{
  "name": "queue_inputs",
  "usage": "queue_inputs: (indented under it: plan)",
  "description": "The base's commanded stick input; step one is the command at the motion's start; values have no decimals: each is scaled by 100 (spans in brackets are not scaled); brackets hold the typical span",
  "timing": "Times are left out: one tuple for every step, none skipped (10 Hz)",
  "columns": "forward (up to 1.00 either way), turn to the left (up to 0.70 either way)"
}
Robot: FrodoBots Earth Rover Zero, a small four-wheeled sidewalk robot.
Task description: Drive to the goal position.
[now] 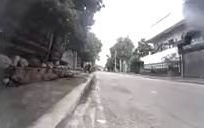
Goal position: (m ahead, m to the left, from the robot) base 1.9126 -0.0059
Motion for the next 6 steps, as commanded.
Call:
queue_inputs:
  plan:
    - [70,-1]
    - [70,0]
    - [70,0]
    - [70,0]
    - [70,0]
    - [70,0]
